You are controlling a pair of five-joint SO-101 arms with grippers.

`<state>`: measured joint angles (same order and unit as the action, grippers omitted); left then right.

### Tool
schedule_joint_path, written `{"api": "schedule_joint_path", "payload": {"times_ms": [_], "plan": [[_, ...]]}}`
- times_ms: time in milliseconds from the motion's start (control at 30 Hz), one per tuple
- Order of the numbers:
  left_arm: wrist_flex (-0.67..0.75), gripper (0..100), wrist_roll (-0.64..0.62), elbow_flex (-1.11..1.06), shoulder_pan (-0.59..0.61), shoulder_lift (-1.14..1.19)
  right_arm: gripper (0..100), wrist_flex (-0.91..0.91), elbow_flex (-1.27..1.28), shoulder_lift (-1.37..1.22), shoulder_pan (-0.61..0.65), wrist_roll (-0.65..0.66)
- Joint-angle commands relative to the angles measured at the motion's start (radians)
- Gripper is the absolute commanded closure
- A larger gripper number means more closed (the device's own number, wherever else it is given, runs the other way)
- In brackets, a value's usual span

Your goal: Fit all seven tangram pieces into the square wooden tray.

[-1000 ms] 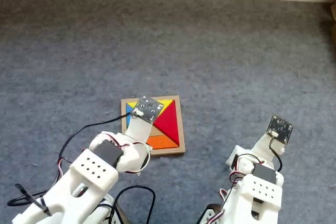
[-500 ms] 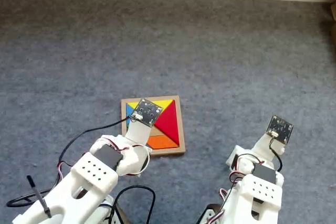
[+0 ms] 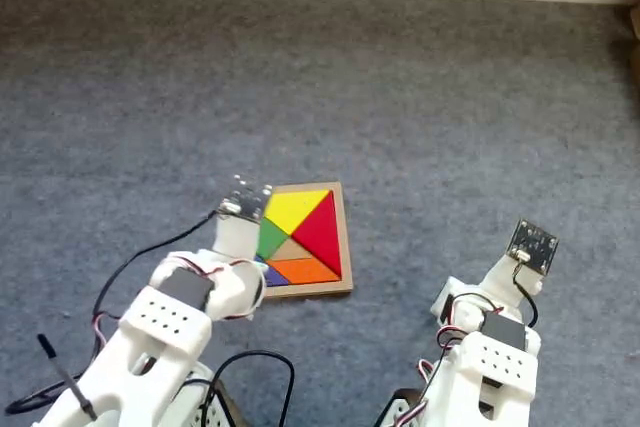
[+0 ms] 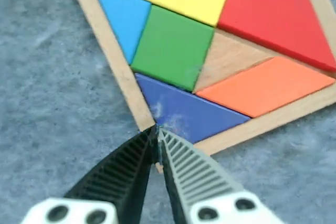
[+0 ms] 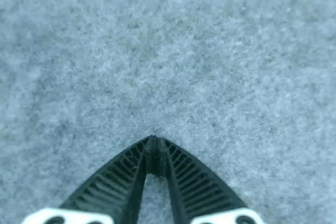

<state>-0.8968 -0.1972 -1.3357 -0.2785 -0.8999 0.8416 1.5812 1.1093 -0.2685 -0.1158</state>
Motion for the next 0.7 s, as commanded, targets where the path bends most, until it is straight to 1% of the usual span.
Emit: {"api": "schedule_joint_path", "payload": {"times_ms": [0,167,300,400,667], "plan": [[-0.037,99,0.006,0.096,0.151,-0.021,99.3,-0.002,0.002,-0.001,0.001,0.012],[-0.052,99,0.008,0.128,0.308,-0.021,99.3,-0.002,0.001,-0.001,0.127,0.006],[-0.052,100,0.04,0.113,0.358,-0.077,99.3,-0.002,-0.007,-0.001,0.174,0.005],[-0.052,100,0.041,0.058,0.361,-0.216,99.3,-0.002,-0.008,-0.001,0.197,0.005],[-0.055,100,0.04,-0.147,0.36,-0.662,99.3,-0.002,-0.01,0.016,0.335,0.005]]}}
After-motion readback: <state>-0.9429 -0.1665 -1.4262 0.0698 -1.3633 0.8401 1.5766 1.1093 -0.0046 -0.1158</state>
